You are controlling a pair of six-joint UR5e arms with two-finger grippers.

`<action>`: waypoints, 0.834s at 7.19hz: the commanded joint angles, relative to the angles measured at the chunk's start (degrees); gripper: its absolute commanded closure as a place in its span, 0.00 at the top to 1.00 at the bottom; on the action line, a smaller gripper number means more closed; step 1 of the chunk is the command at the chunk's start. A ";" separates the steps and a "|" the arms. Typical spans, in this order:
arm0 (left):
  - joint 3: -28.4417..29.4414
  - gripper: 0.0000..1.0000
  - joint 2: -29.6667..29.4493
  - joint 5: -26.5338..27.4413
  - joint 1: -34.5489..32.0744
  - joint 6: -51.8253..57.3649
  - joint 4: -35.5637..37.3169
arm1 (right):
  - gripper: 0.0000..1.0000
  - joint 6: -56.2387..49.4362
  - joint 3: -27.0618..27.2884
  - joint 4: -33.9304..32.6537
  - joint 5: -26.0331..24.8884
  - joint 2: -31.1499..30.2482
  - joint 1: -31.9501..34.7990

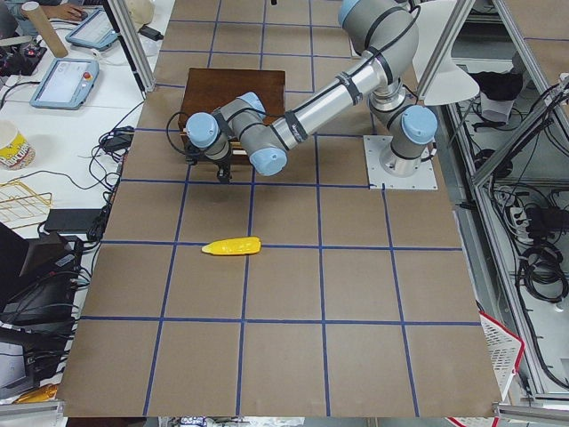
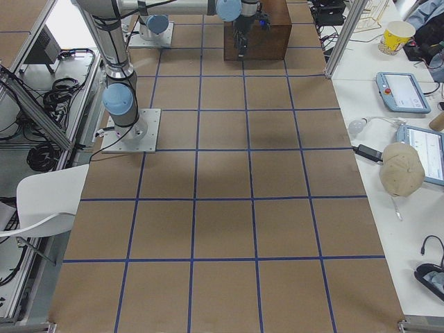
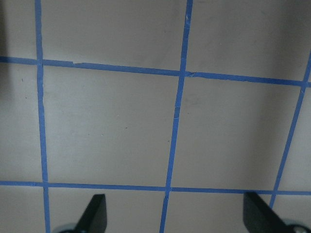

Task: Open drawer and put corn inside
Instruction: 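Pull the drawer open by its handle with the left gripper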

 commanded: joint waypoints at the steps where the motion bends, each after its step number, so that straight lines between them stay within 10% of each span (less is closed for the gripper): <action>1: 0.08 1.00 -0.02 -0.01 0.00 -0.01 0.09 | 1.00 0.00 0.00 0.00 0.00 0.00 0.00; 6: 0.60 1.00 -0.02 0.16 0.36 1.47 0.18 | 1.00 0.00 0.00 0.00 0.00 0.00 0.00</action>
